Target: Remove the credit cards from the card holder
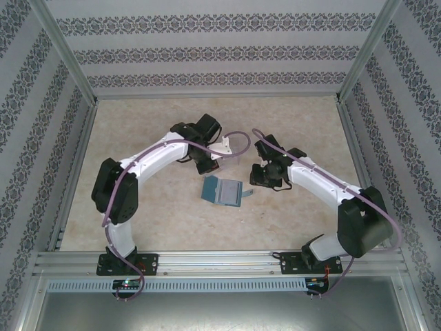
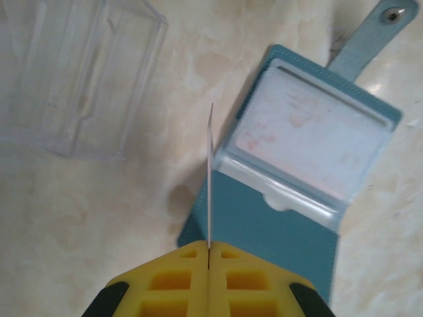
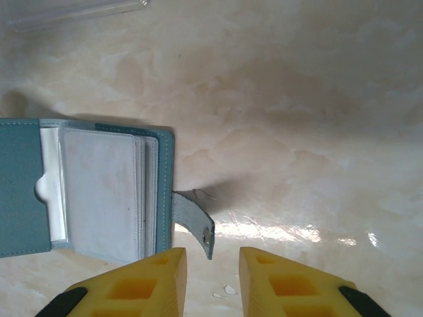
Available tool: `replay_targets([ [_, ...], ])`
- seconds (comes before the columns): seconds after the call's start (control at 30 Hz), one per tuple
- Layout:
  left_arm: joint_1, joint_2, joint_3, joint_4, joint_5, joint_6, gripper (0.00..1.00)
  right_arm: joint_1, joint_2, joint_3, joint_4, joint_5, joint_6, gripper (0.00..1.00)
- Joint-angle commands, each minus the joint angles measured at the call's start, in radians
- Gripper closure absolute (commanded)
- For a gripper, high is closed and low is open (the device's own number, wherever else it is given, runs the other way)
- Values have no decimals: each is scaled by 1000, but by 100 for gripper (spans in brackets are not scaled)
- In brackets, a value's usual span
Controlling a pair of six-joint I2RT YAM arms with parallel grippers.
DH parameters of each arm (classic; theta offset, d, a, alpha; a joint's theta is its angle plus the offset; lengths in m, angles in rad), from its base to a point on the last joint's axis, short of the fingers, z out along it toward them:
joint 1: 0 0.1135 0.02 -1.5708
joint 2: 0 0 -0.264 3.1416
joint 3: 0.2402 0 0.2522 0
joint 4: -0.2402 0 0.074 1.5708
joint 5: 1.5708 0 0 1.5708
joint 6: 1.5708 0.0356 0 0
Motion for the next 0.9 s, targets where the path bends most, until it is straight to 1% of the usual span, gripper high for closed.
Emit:
replay_targets([
  [0.0, 19, 65, 116, -137, -27, 152, 100, -16, -40, -27, -37, 24, -15, 73],
  [0.17, 36, 161, 281, -215, -22, 227, 100, -42, -77, -41, -49, 28, -18, 72],
  [0.33, 54, 246, 427, -286, -10, 273, 100, -76, -110, -55, -62, 27, -23, 72],
  [0.77, 63, 472, 795, -446, 25, 317, 100, -161, -125, -83, -63, 1, -43, 72],
  [0.87, 64, 513, 857, -471, 20, 328, 100, -174, -128, -93, -59, -4, -41, 72],
])
